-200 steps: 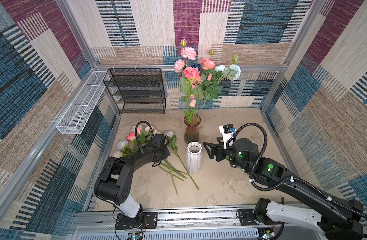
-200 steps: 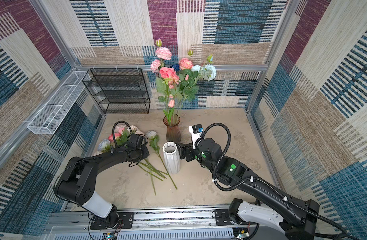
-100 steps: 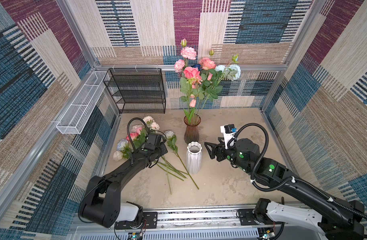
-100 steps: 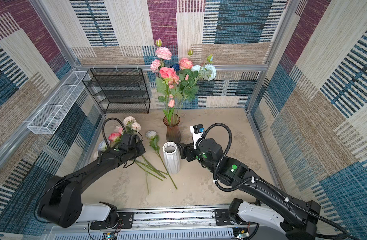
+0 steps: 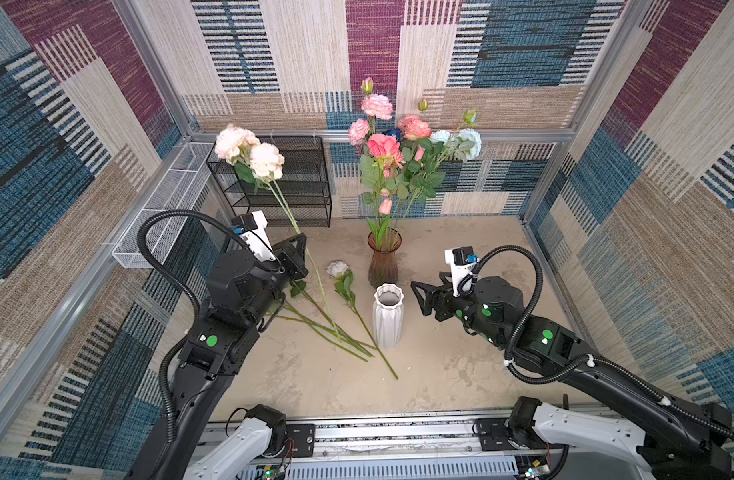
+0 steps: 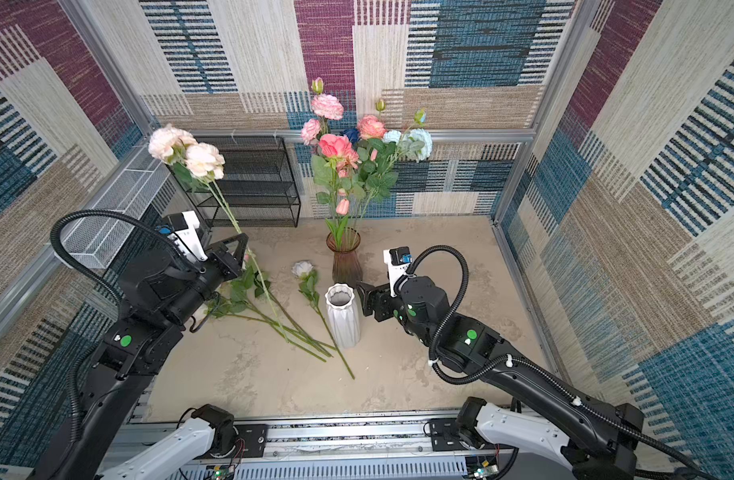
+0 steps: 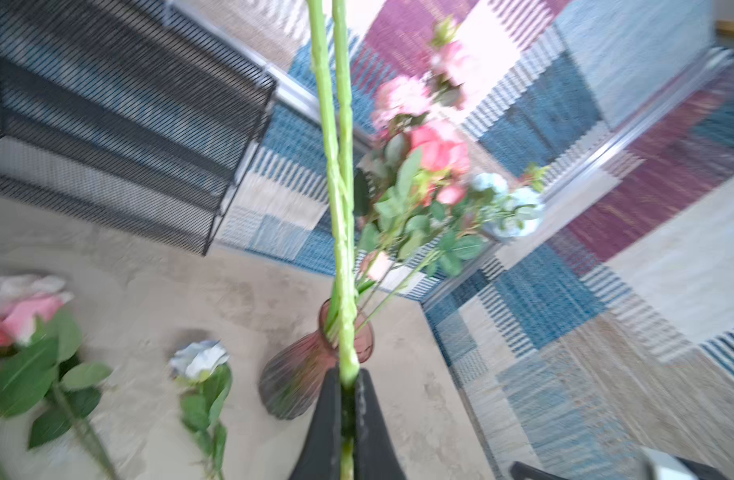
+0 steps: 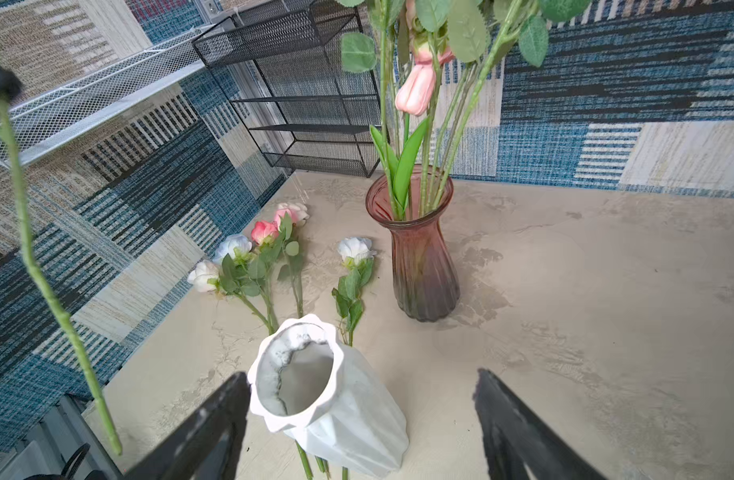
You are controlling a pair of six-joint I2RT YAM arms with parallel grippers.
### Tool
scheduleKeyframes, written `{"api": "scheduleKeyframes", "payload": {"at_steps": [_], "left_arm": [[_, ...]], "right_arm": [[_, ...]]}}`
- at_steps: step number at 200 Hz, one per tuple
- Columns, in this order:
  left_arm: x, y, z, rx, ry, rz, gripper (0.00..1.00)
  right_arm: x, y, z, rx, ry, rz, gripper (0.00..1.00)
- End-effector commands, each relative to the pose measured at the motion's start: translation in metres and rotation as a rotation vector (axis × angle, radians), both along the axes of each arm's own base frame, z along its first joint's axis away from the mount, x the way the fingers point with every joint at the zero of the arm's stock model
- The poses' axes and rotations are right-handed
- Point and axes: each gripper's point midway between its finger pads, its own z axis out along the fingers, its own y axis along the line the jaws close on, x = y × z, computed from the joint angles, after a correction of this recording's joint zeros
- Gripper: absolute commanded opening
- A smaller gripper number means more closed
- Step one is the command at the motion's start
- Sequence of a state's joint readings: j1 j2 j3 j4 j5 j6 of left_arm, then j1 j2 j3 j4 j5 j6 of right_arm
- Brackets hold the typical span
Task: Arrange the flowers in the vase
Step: 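Lift the peach peonies with the left gripper and lower stems into the white vase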
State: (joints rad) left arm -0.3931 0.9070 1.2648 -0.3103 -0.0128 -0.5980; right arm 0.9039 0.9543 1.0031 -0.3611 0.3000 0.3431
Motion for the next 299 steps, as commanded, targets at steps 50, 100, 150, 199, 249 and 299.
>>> {"api": "scheduleKeyframes", "payload": {"at_steps": [50,100,150,199,249,299], "left_arm": [[-0.013,-0.079,0.115,0.032,-0.437,-0.207,0.0],[0.002,-0.123,0.117,0.036,-0.545,-0.27,0.0],[0.018,-0.151,0.071,0.027,-0.515,-0.31,0.0],[0.016,-0.158,0.004,0.06,-0.406,-0.32,0.0],[0.006,-0.172,-0.062,0.098,-0.283,-0.37,0.01],[-0.003,-0.166,-0.108,0.121,-0.171,-0.356,0.13]], "right_arm": [[0.0,-0.006,0.012,0.042,-0.008,-0.03,0.86],[-0.003,-0.011,0.017,0.056,-0.007,-0.038,0.86],[-0.005,-0.014,0.024,0.071,-0.016,-0.037,0.86],[-0.006,-0.015,0.022,0.07,-0.017,-0.036,0.87],[-0.006,-0.01,0.014,0.068,-0.008,-0.024,0.89],[-0.008,-0.012,0.011,0.079,-0.005,-0.024,0.9]]}}
